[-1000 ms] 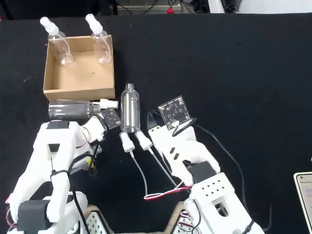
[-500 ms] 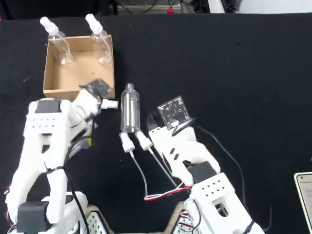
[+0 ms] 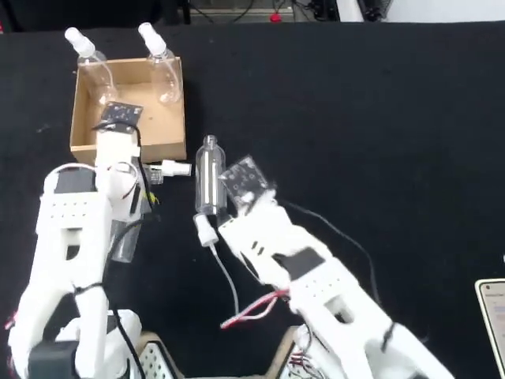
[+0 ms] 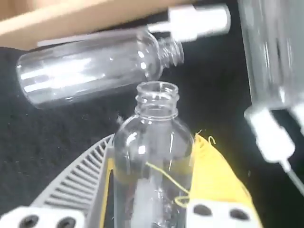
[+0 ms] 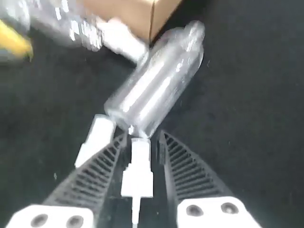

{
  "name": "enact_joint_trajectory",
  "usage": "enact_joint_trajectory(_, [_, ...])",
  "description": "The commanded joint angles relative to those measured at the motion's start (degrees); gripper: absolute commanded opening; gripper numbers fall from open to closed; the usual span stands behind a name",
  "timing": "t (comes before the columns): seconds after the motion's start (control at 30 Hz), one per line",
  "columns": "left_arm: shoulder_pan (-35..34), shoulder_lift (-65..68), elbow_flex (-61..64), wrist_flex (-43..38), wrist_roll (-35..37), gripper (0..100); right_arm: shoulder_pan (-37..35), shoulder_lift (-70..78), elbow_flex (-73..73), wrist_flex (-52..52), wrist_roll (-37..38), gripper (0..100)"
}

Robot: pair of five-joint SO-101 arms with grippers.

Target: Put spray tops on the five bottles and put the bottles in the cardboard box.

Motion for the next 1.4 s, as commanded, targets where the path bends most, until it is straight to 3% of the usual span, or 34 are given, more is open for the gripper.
enact_joint_trajectory(0.0, [-0.6,-8.4,4.6,-5.3,5.5,8,-0.5,5.1,-7.1,2.5,0.4,9.8])
enact_joint_trajectory(0.4, [-0.4,-15.4,12.6,-9.0,6.1,8,-0.6,5.7,-16.2,17.6,0.0,10.0])
enact_joint_trajectory(0.57, [-0.7,-15.5,18.2,-17.1,6.2,8,-0.9,5.8,-16.7,18.6,0.0,10.0])
enact_joint_trajectory(0.77, [-0.7,-15.5,19.2,-18.5,6.2,8,-0.9,6.1,-16.8,18.7,0.2,10.0])
enact_joint_trajectory(1.0, [-0.7,-15.5,19.6,-18.6,12.1,8,-0.9,18.1,-26.0,26.3,0.0,10.0])
enact_joint_trajectory(1.23, [-0.7,-15.5,22.2,-21.5,12.1,8,-1.0,27.8,-35.8,35.3,-0.1,10.1])
enact_joint_trajectory(1.37, [-0.7,-15.5,23.8,-23.9,12.2,8,-1.1,30.5,-36.9,35.6,0.0,19.6])
